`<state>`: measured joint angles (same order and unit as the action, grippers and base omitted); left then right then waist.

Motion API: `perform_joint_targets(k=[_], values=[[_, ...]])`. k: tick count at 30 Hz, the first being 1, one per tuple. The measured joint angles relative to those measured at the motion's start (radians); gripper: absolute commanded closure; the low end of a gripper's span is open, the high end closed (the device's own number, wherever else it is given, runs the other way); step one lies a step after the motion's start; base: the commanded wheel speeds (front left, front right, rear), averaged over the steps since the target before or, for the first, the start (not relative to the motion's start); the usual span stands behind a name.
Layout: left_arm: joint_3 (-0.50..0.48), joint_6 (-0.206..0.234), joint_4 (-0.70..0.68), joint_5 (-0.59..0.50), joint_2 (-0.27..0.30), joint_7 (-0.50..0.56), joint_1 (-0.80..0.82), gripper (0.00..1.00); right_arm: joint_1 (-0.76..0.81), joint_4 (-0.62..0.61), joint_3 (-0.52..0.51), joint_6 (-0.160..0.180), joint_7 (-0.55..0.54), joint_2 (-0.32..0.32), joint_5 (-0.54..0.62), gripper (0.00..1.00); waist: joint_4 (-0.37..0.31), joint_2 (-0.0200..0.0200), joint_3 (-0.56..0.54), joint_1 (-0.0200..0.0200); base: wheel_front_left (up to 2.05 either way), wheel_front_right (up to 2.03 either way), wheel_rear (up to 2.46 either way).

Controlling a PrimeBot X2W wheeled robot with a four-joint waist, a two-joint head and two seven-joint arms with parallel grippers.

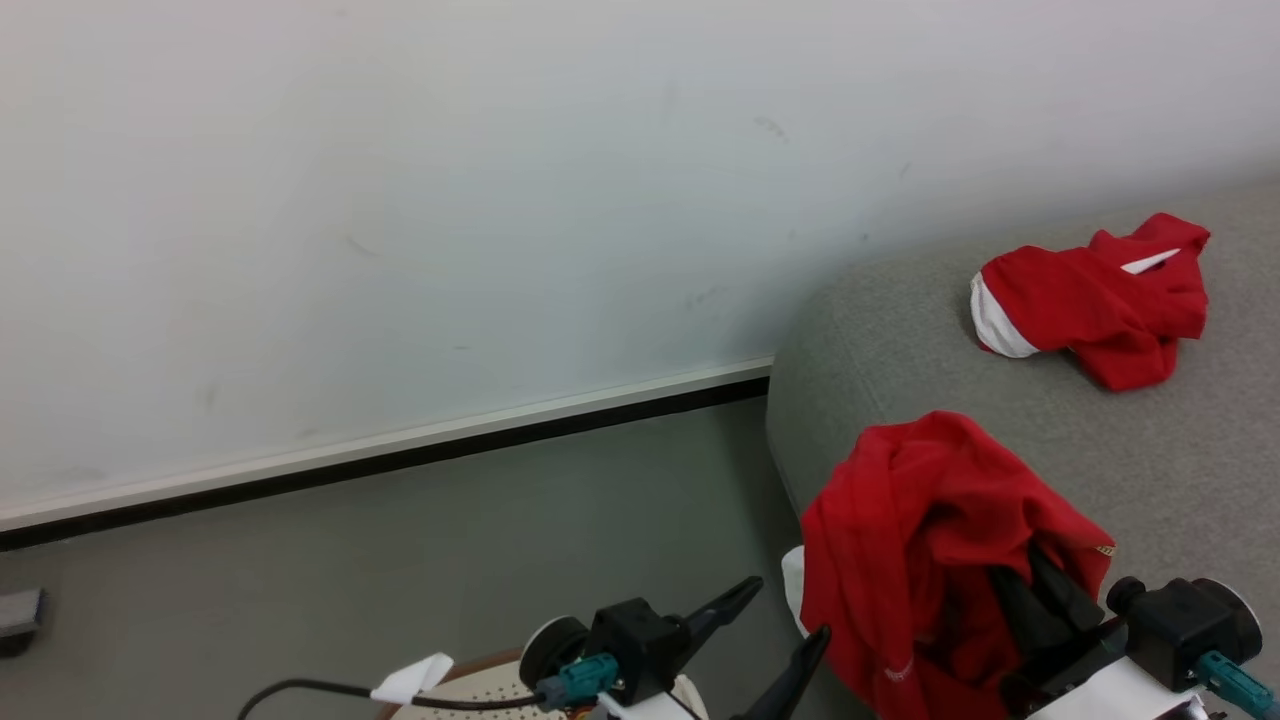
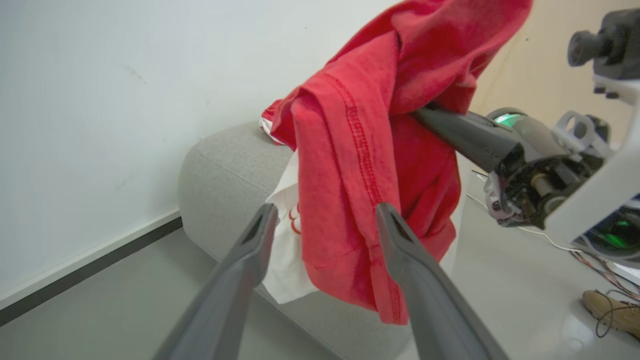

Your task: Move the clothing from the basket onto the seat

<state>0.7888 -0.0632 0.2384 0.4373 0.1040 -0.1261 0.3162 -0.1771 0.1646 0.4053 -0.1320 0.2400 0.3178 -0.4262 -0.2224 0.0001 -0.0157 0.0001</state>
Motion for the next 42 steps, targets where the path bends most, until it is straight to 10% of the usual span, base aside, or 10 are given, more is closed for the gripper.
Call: perform_joint_targets(k=[23, 42], values=[[0.017, -0.002, 0.028, -0.002, -0.01, -0.016, 0.082, 0.0, 0.04, -0.076, -0.151, 0.0, -0.01, -0.006, 0.02, 1.0, -0.164, 0.0, 0.121, 0.0, 0.0, 0.0, 0.0], [0.008, -0.016, -0.066, -0.083, 0.043, 0.093, 0.357, 0.0, -0.499, 0.018, -0.447, 0.0, -0.012, -0.01, 0.027, 1.0, -0.112, 0.0, 0.508, 0.0003, 0.0, 0.0, 0.0]])
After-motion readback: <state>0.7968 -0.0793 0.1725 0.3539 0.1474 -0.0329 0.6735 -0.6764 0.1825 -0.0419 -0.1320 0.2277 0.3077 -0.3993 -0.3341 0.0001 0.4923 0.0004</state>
